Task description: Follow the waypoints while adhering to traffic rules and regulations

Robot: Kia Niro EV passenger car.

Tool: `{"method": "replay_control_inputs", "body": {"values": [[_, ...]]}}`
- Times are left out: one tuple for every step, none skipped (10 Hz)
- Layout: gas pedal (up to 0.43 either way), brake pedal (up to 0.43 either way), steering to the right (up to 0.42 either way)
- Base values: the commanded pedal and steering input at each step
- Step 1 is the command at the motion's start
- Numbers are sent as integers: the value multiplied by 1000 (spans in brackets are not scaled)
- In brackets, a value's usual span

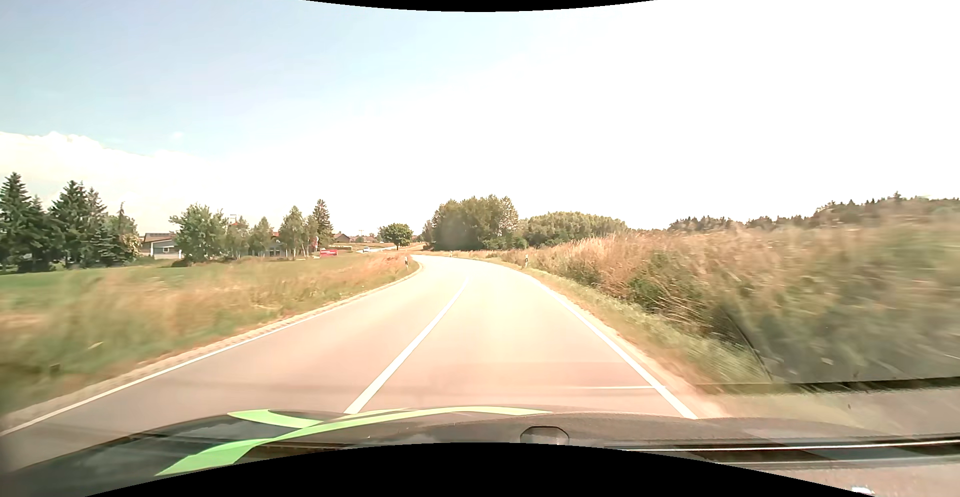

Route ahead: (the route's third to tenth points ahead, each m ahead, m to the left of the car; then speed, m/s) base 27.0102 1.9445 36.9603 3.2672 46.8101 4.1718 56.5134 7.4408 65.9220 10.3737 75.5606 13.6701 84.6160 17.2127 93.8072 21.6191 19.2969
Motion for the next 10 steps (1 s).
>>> {"method": "replay_control_inputs", "body": {"values": [[0,0,-14],[0,0,-14],[0,0,-15],[0,0,-15],[0,0,-19],[0,0,-21],[0,0,-23],[8,0,-24],[20,0,-25],[39,0,-28]]}}
